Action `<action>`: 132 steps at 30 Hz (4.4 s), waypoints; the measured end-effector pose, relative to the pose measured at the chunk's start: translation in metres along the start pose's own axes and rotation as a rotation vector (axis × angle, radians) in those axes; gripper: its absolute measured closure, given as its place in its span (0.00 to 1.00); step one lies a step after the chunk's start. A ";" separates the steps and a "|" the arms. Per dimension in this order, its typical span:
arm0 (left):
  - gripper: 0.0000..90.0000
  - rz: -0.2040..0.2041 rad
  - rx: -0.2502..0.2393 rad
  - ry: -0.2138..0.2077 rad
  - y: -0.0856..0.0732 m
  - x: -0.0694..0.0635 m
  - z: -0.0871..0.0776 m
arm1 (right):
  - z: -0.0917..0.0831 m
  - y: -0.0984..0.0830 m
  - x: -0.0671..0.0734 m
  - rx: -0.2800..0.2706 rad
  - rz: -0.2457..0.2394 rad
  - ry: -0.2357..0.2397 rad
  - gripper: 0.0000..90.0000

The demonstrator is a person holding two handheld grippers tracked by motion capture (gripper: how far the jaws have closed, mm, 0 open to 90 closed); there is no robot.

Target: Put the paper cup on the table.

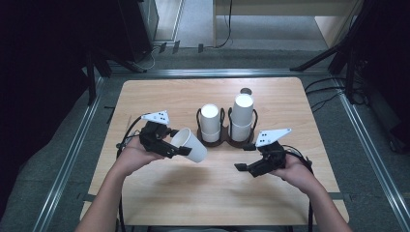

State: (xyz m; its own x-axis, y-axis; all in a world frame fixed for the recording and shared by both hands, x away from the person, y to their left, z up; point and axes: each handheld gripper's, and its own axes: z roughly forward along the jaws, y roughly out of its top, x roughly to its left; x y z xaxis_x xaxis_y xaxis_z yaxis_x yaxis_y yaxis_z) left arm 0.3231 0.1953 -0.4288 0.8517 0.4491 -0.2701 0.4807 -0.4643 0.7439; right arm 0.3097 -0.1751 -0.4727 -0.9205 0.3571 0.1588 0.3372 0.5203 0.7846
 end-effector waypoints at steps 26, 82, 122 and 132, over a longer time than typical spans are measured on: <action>0.25 -0.162 0.008 0.251 -0.020 0.053 -0.056 | -0.021 -0.017 -0.009 0.005 0.020 -0.119 0.25; 0.21 -0.311 0.280 0.590 -0.041 0.110 -0.032 | -0.020 -0.020 -0.015 0.003 0.054 -0.152 0.25; 0.08 -0.396 0.146 0.517 -0.029 0.102 -0.052 | -0.022 -0.021 -0.018 -0.004 0.068 -0.151 0.25; 0.08 -0.382 0.085 0.517 -0.017 0.090 -0.068 | -0.023 -0.021 -0.018 -0.004 0.069 -0.148 0.25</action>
State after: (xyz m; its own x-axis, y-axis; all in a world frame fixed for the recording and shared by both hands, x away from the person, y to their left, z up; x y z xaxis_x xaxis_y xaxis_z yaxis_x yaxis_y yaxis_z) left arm 0.3771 0.2954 -0.4242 0.4174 0.8943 -0.1613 0.7630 -0.2485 0.5967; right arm 0.3148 -0.2104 -0.4780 -0.8556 0.5029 0.1226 0.3981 0.4877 0.7770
